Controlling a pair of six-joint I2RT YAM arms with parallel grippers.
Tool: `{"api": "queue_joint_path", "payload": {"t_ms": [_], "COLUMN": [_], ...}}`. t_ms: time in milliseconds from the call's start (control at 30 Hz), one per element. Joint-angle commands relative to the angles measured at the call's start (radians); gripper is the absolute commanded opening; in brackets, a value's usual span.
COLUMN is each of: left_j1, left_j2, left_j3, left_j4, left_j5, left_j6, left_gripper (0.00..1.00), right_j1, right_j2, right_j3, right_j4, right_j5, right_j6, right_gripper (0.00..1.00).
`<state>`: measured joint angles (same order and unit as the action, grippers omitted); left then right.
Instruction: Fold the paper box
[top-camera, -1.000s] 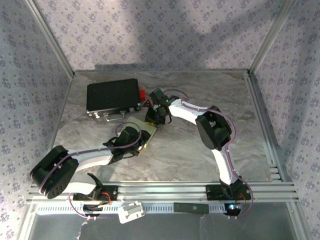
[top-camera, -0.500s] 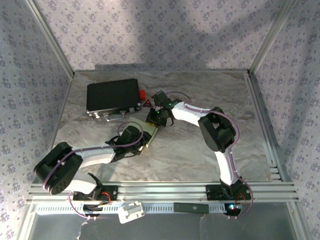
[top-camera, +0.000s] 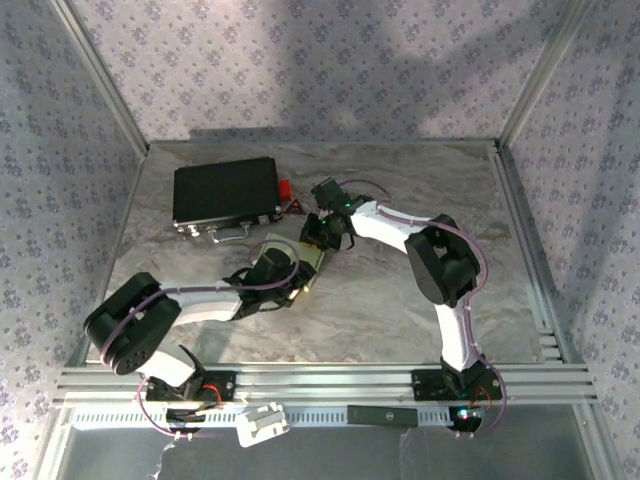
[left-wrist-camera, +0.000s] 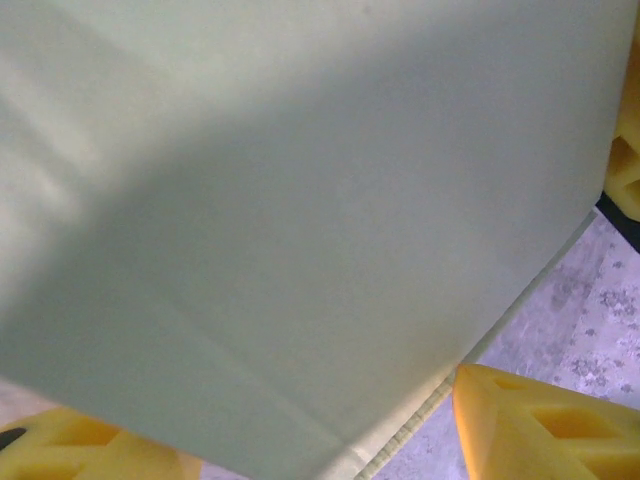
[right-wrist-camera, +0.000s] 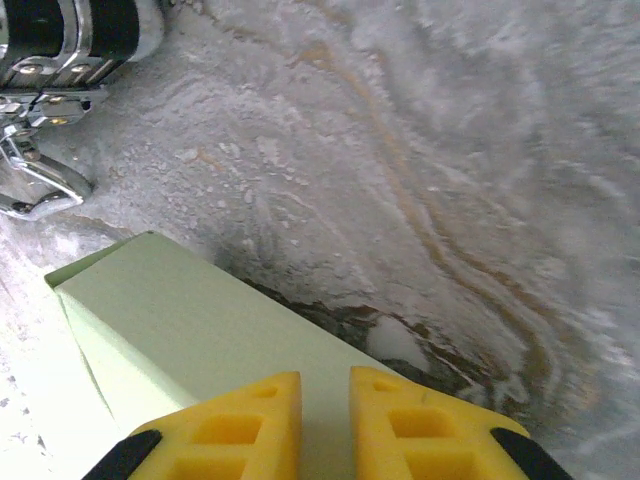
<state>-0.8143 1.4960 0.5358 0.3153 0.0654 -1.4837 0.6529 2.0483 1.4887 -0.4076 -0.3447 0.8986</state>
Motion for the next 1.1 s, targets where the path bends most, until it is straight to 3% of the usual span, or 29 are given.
{"api": "queue_joint_path", "payload": {"t_ms": [0, 100, 267, 400, 567, 633, 667, 833, 967, 1067], "left_j1": [-0.034, -0.069, -0.113, -0.150, -0.169, -0.165, -0.158, -0.047, 0.092, 0.201], "left_j2": [0.038, 0.103, 0.125, -0.008, -0.190, -0.277, -0.333, -0.649, -0.817, -0.872], "left_j3": [0.076, 0.133, 0.185, 0.168, 0.190, 0.185, 0.187, 0.206, 0.246, 0.233], "left_j4": [0.111, 0.128, 0.072, -0.066, -0.269, -0.339, -0.397, -0.713, -1.025, -1.149], "left_j5": [-0.013, -0.005, -0.043, -0.181, -0.248, -0.273, -0.294, -0.386, -0.549, -0.704], "left_j6": [0.025, 0.024, 0.032, 0.088, 0.184, 0.222, 0.258, 0.494, 0.609, 0.638], "left_gripper": [0.65, 0.68, 0.79, 1.00, 1.00, 1.00, 1.00, 1.00, 1.00, 1.00], "right_j1": [-0.015, -0.055, -0.129, -0.171, -0.205, -0.223, -0.235, -0.255, -0.190, -0.129], "right_j2": [-0.042, -0.058, -0.131, -0.265, -0.474, -0.529, -0.559, -0.735, -0.859, -0.947], "right_j3": [-0.019, -0.026, -0.072, -0.128, -0.214, -0.216, -0.216, -0.284, -0.388, -0.482], "right_j4": [-0.133, -0.172, -0.232, -0.286, -0.296, -0.339, -0.365, -0.418, -0.476, -0.482], "right_j5": [-0.010, 0.004, 0.084, 0.261, 0.437, 0.497, 0.536, 0.795, 1.104, 1.268], "right_j6": [-0.069, -0.114, -0.180, -0.205, -0.190, -0.203, -0.208, -0.225, -0.183, -0.144], "right_gripper": [0.22, 0.27, 0.46, 0.57, 0.78, 0.98, 0.99, 0.99, 0.99, 0.99]}}
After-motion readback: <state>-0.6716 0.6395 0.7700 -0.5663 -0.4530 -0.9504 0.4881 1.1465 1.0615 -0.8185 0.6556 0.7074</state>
